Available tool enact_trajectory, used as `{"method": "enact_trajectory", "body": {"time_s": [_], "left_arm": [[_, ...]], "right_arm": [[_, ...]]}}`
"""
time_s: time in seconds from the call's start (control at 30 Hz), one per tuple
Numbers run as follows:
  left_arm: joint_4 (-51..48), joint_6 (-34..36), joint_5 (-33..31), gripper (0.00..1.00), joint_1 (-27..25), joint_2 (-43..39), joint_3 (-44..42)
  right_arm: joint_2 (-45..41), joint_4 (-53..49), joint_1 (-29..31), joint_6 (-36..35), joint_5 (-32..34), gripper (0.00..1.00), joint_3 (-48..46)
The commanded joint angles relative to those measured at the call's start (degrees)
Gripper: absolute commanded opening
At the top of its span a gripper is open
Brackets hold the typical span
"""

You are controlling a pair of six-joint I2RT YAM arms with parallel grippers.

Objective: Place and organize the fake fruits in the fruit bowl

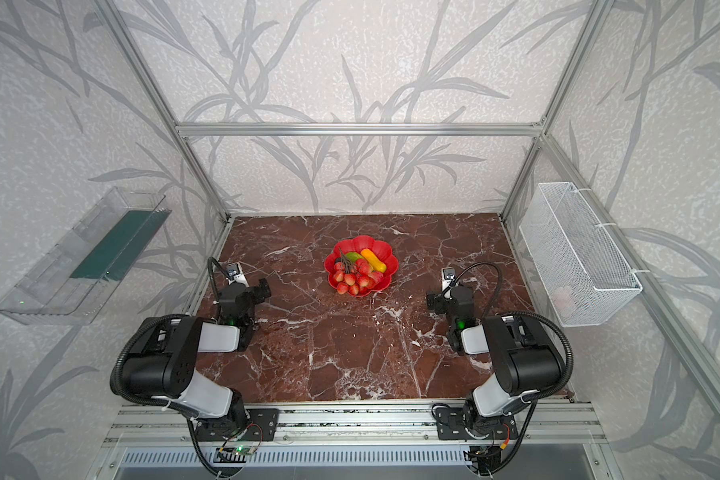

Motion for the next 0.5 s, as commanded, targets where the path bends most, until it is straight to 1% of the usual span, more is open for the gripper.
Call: {"method": "enact_trajectory", "body": {"time_s": [0.0, 0.03, 0.07, 0.1, 0.13, 0.17, 0.23, 0.27, 0.3, 0.33, 0.37, 0.4, 0.43, 0.47], "left_arm": [[2.22, 1.33, 2.77, 0.99, 0.02, 0.02, -0.70], [1.18, 1.08, 1.06, 0.99, 0.11, 0.79, 0.73], [-0.63, 1.01, 1.04, 0.99, 0.02, 0.15, 0.93], [-1.41, 0.62, 1.16, 0.99, 0.02, -0.13, 1.08], [-0.43, 0.85, 1.12, 0.99, 0.04, 0.20, 0.85], [1.35, 1.20, 1.06, 0.99, 0.02, 0.74, 0.36], [0.18, 1.04, 1.23, 0.99, 0.02, 0.22, 0.53], [0.82, 1.12, 1.17, 0.99, 0.04, 0.45, 0.46], [1.07, 1.15, 1.15, 0.99, 0.02, 0.46, 0.39], [0.61, 1.16, 1.12, 0.99, 0.05, 0.35, 0.54], [0.83, 1.18, 1.17, 0.99, 0.02, 0.44, 0.44], [1.01, 1.13, 1.16, 0.99, 0.03, 0.48, 0.43], [0.73, 1.13, 1.16, 0.99, 0.02, 0.41, 0.45], [0.83, 1.17, 1.10, 0.99, 0.02, 0.44, 0.40]], "right_arm": [[-0.55, 4.79, 0.05, -0.63, -1.32, 0.99, 0.87], [0.83, 7.37, 0.05, -1.10, -1.70, 0.99, 0.76], [0.92, 7.08, 0.13, -1.28, -1.60, 0.99, 0.87], [-0.14, 4.12, 0.14, -0.93, -1.64, 0.99, 1.41], [-0.30, 3.55, 0.14, -0.91, -1.65, 0.99, 1.62], [0.53, 5.28, 0.14, -1.07, -1.57, 0.99, 1.50], [0.35, 5.63, 0.14, 0.09, 1.03, 0.99, 1.00], [0.46, 7.12, 0.06, 1.59, 4.64, 0.99, 0.21], [1.15, 10.49, -0.20, 2.45, 6.89, 0.99, -1.02], [0.94, 11.46, -0.39, 2.53, 6.47, 0.99, -1.60], [0.96, 11.56, -0.39, 1.31, 2.95, 0.99, -1.74], [1.39, 11.38, -0.07, -1.68, -3.68, 0.99, -1.12], [0.73, 8.36, 1.06, -3.64, -4.99, 0.99, -0.04], [0.22, 5.36, 2.17, -3.03, 0.79, 0.99, 1.13]]}}
